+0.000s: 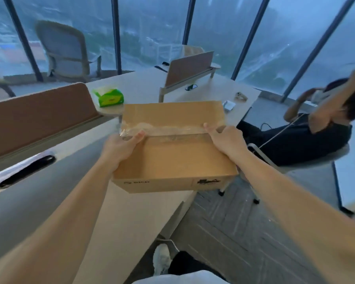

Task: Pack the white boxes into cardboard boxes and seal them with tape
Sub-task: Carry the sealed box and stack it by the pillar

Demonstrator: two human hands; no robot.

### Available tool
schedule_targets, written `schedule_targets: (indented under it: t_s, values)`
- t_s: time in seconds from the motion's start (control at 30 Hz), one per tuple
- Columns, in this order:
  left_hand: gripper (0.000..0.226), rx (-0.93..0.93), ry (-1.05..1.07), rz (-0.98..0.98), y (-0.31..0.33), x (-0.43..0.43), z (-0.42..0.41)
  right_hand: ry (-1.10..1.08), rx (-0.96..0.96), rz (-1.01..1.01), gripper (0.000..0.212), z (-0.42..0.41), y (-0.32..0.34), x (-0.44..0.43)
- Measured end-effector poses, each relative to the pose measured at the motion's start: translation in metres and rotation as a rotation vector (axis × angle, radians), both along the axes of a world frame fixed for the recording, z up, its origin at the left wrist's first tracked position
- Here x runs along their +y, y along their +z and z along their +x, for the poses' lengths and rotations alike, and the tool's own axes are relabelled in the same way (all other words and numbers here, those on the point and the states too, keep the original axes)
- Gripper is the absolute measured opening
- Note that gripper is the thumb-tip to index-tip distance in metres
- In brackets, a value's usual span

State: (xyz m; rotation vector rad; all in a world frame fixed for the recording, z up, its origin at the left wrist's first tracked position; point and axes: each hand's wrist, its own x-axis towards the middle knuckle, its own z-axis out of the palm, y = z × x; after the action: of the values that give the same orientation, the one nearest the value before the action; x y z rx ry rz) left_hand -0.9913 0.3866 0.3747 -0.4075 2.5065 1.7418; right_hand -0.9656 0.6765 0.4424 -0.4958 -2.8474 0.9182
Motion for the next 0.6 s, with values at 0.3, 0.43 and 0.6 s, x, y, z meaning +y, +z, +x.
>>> schedule_targets:
  t_s: [0.3,0.43,0.6]
  values:
    - [0.06,-0.046,-0.391,0.09,-0.003,0.145,-0.009,-0.39,-0.023,0.023,0.059,0.094,-0.001,0.114]
    - [0.05,-0.034,-0.495,0.11,-0.014,0.192,-0.004,-0.464,-0.064,0.033,0.058,0.12,-0.001,0.148]
    - [0.069,-0.024,-0.586,0.026,-0.011,0.247,-0.001,-0.576,-0.059,-0.023,0.06,0.149,-0.015,0.186]
